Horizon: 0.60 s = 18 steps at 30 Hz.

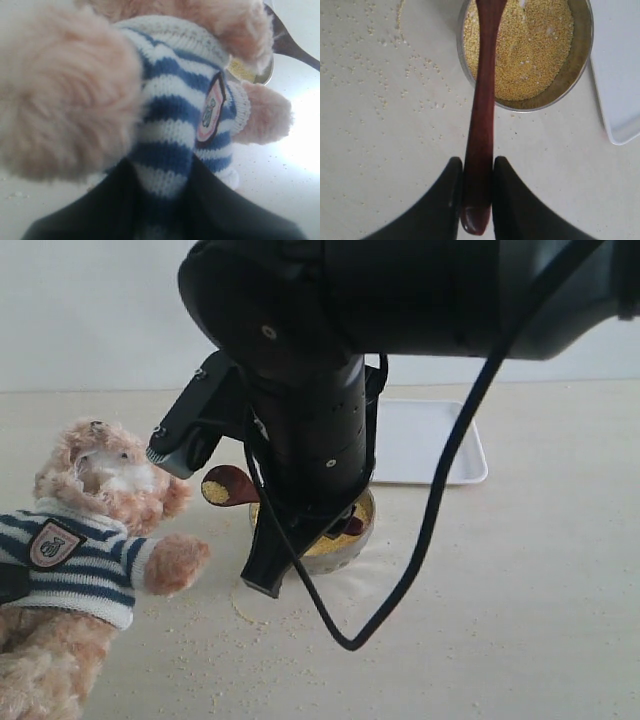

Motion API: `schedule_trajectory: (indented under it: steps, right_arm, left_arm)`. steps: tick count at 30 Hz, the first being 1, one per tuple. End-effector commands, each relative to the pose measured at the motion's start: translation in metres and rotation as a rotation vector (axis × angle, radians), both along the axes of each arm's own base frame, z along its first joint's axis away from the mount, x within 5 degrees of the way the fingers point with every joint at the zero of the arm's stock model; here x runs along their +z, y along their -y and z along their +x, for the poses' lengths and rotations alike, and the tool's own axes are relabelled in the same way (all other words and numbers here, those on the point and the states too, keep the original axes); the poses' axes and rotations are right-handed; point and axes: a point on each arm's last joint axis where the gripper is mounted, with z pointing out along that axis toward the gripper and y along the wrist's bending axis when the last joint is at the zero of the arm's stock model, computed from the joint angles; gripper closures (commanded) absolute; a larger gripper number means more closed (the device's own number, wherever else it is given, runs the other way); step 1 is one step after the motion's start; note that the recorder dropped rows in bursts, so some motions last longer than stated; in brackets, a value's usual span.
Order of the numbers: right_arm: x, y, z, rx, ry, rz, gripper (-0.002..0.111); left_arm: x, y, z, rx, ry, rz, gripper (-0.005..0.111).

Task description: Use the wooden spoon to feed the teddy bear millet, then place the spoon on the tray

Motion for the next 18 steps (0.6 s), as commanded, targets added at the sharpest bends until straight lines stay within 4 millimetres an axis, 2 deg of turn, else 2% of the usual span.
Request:
schedule_trajectory:
  steps: [1, 5, 12, 18]
  right_arm:
    - [0.007, -0.002, -0.006, 0.025, 0.008, 0.014, 0.093]
    - [0.011, -0.007, -0.01, 0.037, 0.009, 0.033, 0.093]
    - [0.035, -0.02, -0.018, 0.07, 0.046, 0.11, 0.093]
    - [0.044, -0.032, -0.033, 0.121, 0.051, 0.144, 0.093]
  left_arm:
    - [0.002, 0.001, -0.001, 0.002, 0.012, -0.009, 0.102]
    - [0.002, 0.001, -0.001, 0.002, 0.012, -0.009, 0.102]
    - [0.002, 0.001, -0.001, 0.002, 0.012, -0.009, 0.102]
    - [0.002, 0.001, -0.001, 0.002, 0.012, -0.009, 0.102]
